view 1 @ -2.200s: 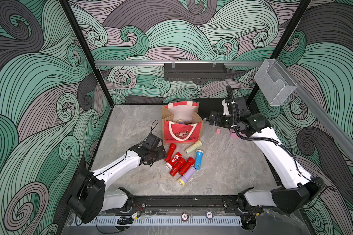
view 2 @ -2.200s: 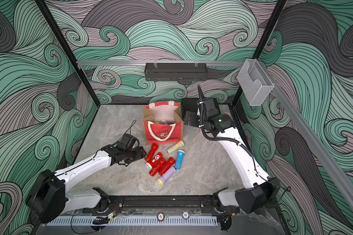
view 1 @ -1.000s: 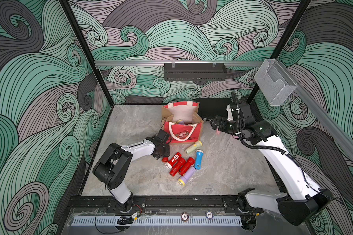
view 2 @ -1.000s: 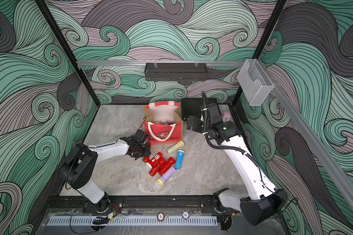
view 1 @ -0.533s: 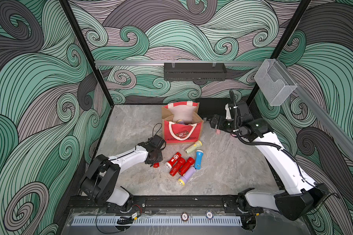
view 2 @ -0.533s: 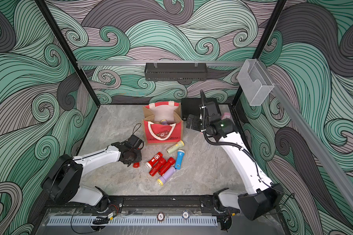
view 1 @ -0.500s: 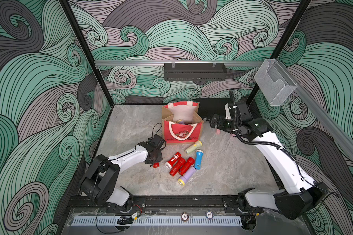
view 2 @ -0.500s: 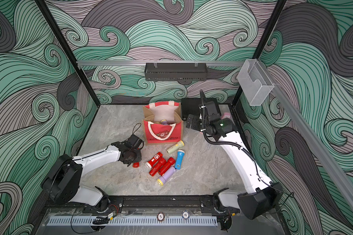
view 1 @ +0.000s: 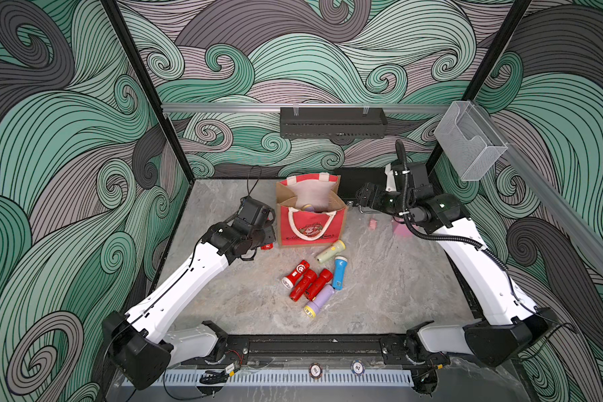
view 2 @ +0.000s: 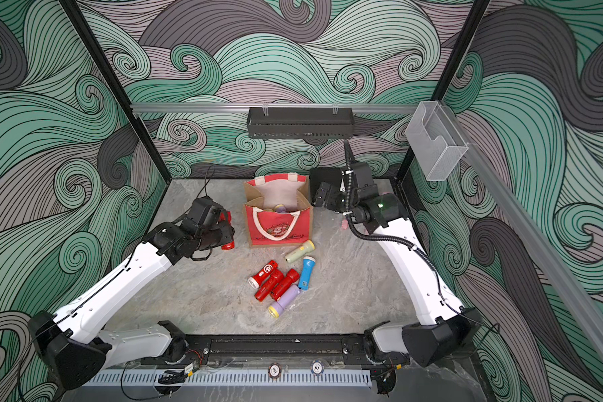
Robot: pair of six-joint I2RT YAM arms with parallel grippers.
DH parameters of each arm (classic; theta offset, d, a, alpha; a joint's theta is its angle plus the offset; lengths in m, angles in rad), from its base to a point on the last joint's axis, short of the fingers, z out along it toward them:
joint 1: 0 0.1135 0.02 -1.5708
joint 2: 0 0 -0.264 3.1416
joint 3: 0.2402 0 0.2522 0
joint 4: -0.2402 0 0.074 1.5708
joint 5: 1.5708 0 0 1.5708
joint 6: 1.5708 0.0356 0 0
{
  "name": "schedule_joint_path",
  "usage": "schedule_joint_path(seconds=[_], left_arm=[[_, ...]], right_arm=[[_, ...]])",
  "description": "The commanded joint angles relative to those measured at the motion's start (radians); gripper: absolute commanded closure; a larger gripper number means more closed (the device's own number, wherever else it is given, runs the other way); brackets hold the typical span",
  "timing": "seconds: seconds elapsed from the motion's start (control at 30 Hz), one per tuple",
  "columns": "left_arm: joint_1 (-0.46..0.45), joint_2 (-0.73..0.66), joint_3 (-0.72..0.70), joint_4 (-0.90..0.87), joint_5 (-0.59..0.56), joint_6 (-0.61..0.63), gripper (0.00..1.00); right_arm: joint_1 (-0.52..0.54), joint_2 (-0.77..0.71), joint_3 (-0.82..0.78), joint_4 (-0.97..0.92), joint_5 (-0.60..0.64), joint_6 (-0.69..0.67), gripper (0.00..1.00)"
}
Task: Put the flashlights into the tote bags
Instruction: Place the flashlight in the canvas bag.
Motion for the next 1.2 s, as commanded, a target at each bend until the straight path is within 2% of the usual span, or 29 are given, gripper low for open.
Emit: schedule_joint_path(seconds=[0.0,0.17,0.33,0.5,0.83,1.17], left_arm=[[-0.006,0.009,0.103,-0.047,0.022,0.06,1.0],[-0.007,0.075,0.26,0.007,0.098,0.097,1.0],[-0.022,0.201,0.451,-0.011,0.153,0.119,1.0],[-0.039,0.366,0.608,-0.029,0.162,0.14,1.0],[-0.07,0.591,0.792,-0.042,0.13,0.232,1.0],[-0.078,0.788,0.883,0.0,0.095,0.227,1.0]], right_arm=[[-0.005,0.017,0.031,0.004,-0.013,-0.011,0.0],[-0.006,0.009,0.015,0.004,-0.002,-0.016,0.0],[-0.005,-0.001,-0.017,-0.001,0.02,-0.014,0.0],[-0.005,-0.004,-0.009,-0.027,0.019,-0.021,0.0],[-0.007,-0.041,-0.06,-0.028,0.022,-0.026,0.01],[-0.007,-0.028,-0.04,-0.061,0.015,-0.054,0.0]])
